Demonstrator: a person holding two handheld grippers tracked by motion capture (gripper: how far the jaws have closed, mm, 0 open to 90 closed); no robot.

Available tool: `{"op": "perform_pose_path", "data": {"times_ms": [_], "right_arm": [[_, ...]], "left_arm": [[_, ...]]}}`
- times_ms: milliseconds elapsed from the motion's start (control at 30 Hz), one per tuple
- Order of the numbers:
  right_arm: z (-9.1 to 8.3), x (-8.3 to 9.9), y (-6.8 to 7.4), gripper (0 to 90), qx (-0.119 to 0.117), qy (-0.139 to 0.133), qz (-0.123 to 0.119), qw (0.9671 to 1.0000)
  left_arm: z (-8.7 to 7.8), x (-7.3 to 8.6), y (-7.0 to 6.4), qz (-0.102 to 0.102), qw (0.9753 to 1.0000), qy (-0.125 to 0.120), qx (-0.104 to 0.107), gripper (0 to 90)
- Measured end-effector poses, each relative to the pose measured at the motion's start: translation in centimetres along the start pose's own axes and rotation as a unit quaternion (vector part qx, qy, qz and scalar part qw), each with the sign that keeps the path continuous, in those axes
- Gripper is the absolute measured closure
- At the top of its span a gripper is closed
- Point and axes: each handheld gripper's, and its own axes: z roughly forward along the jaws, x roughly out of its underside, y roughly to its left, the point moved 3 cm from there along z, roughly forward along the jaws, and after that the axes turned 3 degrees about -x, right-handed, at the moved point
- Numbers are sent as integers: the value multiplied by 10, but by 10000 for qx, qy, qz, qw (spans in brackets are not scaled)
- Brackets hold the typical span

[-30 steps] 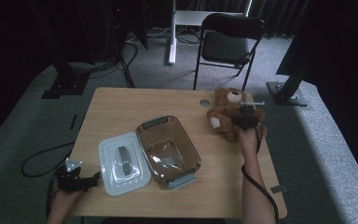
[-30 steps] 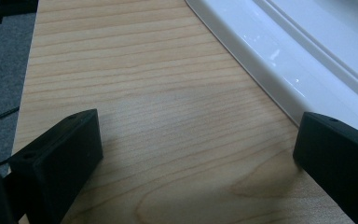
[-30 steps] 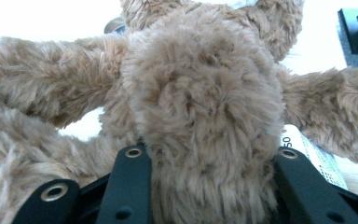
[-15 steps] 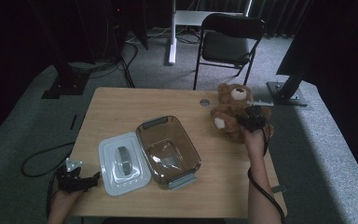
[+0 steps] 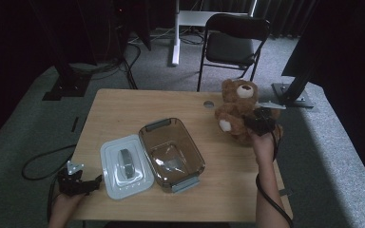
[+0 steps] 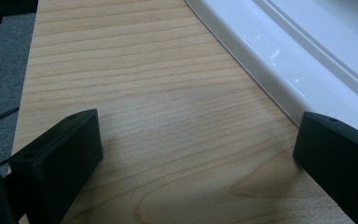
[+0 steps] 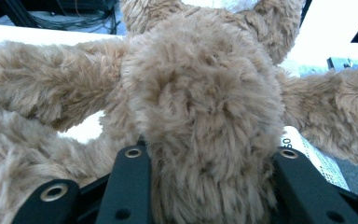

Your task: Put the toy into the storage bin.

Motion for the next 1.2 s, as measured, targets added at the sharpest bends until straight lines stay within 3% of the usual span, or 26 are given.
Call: {"op": "perform_pose_path", "data": {"times_ms": [133,567,667,867,1200], "right_arm": [[-16,-7,9,645,-228,-165,-68,9996],[-50,-26,45,644,-523,-499,-449,9964],[-61,-30,60,644,-726,-633,-580,9937],[-72,-33,78,643,-912,-729,-728,9905],[-90,-27,117,643,-1405,-858,-1032,9809]], "left_arm": [[0,0,0,0,10000,0,1,19],[0,0,0,1,10000,-1,0,19],[0,0,0,12,10000,-2,-2,19],[0,0,0,1,10000,0,1,19],[0,0,0,2,10000,2,1,18]]}}
